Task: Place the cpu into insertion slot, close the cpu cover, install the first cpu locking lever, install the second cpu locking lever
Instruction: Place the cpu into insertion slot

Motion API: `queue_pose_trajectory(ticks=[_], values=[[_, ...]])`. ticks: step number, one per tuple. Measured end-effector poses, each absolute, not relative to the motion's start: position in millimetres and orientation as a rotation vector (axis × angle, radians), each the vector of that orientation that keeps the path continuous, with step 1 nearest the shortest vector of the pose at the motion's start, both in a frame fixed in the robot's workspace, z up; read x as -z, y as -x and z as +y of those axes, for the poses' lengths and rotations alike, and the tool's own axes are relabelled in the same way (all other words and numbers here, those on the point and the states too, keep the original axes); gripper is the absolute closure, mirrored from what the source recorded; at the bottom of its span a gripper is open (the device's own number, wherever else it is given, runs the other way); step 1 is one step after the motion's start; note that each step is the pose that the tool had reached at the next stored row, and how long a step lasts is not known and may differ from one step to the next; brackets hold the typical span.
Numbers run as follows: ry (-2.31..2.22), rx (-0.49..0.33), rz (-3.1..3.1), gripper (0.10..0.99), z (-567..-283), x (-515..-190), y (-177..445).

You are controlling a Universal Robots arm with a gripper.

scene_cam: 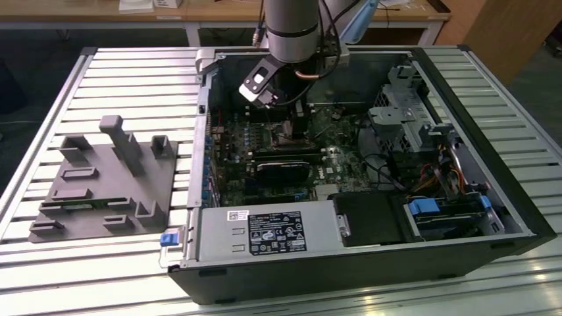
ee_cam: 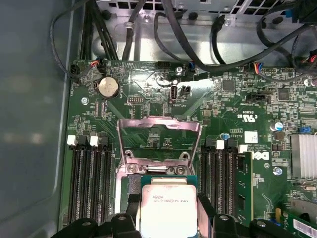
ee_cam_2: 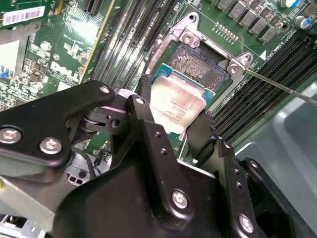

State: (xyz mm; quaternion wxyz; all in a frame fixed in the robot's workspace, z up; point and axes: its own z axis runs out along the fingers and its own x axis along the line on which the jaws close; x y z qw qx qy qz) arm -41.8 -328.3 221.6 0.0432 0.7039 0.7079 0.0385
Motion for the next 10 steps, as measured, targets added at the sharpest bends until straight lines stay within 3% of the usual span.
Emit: queue_pose_trajectory(ticks=[10], values=[[-2.153,-0.119,2.165,0.549,-324.9,-216.0,45.2]])
